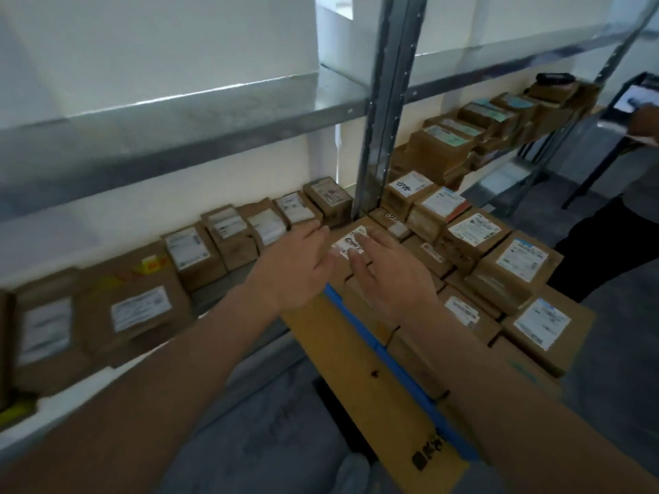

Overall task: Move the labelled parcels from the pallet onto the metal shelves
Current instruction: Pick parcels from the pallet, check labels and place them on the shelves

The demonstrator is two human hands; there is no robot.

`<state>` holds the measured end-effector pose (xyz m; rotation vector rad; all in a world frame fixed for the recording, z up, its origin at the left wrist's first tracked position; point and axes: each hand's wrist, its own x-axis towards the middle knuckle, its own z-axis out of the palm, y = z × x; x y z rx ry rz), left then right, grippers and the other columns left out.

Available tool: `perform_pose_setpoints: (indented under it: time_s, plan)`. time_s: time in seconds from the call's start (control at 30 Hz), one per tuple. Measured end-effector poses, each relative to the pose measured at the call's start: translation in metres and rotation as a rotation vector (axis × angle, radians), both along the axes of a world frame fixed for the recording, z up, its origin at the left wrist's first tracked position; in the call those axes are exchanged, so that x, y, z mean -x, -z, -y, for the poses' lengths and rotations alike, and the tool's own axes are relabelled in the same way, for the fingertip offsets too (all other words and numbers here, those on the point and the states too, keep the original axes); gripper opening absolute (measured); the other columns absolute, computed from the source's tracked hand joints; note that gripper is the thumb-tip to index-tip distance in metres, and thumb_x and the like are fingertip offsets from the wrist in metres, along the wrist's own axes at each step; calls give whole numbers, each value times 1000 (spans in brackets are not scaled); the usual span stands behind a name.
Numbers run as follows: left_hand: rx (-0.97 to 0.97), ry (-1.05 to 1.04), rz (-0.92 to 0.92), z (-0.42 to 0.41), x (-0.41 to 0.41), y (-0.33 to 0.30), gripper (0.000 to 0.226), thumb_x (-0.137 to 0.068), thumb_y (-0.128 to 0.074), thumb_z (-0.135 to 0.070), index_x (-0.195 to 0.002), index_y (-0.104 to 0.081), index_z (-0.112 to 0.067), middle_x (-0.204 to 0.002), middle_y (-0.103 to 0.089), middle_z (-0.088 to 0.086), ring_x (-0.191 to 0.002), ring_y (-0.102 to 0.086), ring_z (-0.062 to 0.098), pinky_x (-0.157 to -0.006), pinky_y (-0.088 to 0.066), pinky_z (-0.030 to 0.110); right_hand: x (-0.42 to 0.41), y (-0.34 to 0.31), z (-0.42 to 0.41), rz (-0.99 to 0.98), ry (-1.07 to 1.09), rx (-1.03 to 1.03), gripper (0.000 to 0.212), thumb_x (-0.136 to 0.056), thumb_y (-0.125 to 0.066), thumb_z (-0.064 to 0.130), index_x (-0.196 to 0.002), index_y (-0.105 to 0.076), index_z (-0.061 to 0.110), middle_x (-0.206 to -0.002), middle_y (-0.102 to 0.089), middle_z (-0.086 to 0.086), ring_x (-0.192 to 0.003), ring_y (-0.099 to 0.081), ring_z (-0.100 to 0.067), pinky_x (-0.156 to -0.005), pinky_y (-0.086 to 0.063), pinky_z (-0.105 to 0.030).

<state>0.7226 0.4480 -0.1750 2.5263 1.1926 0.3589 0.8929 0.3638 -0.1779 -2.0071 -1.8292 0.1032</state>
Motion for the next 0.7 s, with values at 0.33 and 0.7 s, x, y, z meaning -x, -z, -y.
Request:
perform_pose_setpoints:
  time_s: [0.33,0.7]
  plan:
    - [-27,-197,-34,66,133,-19,63,-104,-27,-54,-155,-39,-18,-164,-33,1,-151,-30,19,-122,-31,43,116,-13,19,-27,-238,-4,48,-106,-38,46,-140,-55,17,-147,-51,-4,-131,-51,-21,-99,-46,-38]
    - [-34,-525,-76,123,215,-34,60,-103,-28,-53,-153,-39,-22,-161,-37,1,-146,-38,22,-118,-37,45,191,-20,10,-33,-546,-38,46,-107,-34,48,-135,-59,21,-142,-56,-1,-122,-58,-20,-92,-55,-38]
